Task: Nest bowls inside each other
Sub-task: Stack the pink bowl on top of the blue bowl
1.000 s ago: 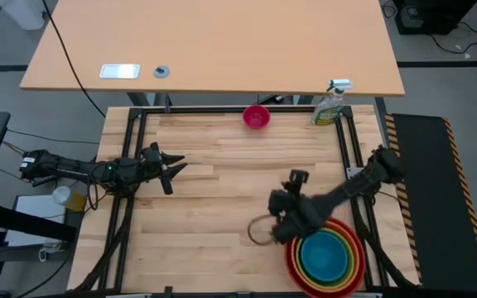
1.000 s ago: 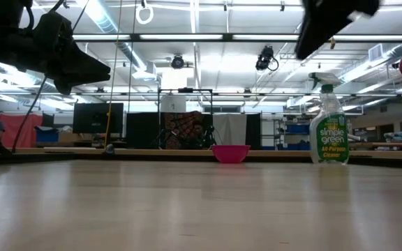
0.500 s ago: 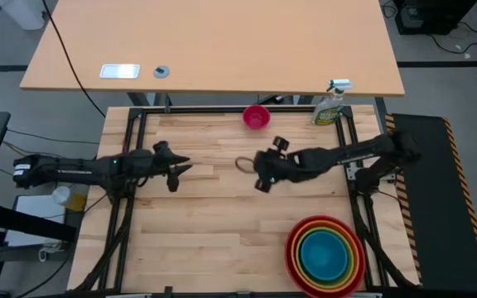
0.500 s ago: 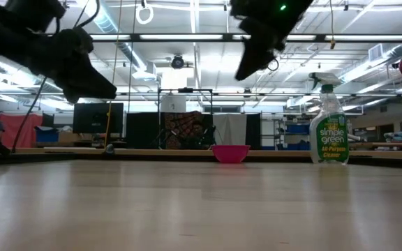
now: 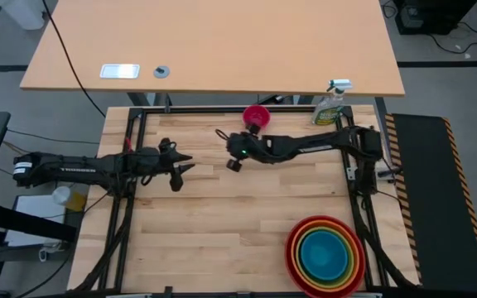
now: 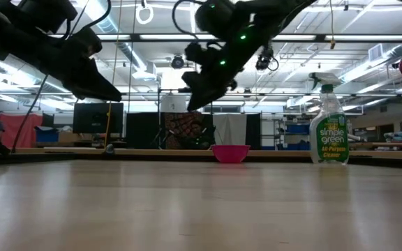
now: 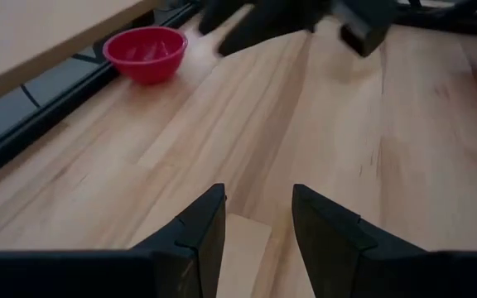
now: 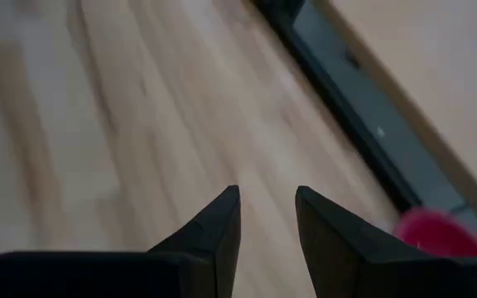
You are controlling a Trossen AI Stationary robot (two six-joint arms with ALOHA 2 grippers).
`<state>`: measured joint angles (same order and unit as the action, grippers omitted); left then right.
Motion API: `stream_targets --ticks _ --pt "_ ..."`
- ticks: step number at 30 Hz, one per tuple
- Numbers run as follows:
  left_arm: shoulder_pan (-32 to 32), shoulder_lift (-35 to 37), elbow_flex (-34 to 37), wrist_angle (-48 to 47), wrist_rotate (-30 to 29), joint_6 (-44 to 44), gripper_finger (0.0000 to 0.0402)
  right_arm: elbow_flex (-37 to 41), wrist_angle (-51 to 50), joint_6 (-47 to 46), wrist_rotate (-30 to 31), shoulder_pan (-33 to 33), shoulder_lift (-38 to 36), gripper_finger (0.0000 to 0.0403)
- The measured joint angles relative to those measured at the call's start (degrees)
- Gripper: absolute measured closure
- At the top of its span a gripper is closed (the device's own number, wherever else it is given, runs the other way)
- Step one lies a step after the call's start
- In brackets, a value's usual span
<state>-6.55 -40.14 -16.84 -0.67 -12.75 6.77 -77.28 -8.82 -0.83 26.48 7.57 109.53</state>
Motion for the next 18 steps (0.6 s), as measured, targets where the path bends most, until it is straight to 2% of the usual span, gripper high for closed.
stream_targets --ticks 9,14,18 --pt "0.0 0.0 0.0 -1.3 0.0 -1.2 0.0257 -11.4 -0.2 2.5 0.9 4.9 8.4 0.0276" --pt "0.0 0.0 0.0 -1.8 0.0 -2.5 0.0257 -12.0 -0.8 2.5 0.5 8.1 8.4 0.0271" --pt "0.0 0.0 0.0 -3.2 0.0 -3.2 0.0257 -12.0 -1.8 0.6 0.5 10.8 8.2 0.0250"
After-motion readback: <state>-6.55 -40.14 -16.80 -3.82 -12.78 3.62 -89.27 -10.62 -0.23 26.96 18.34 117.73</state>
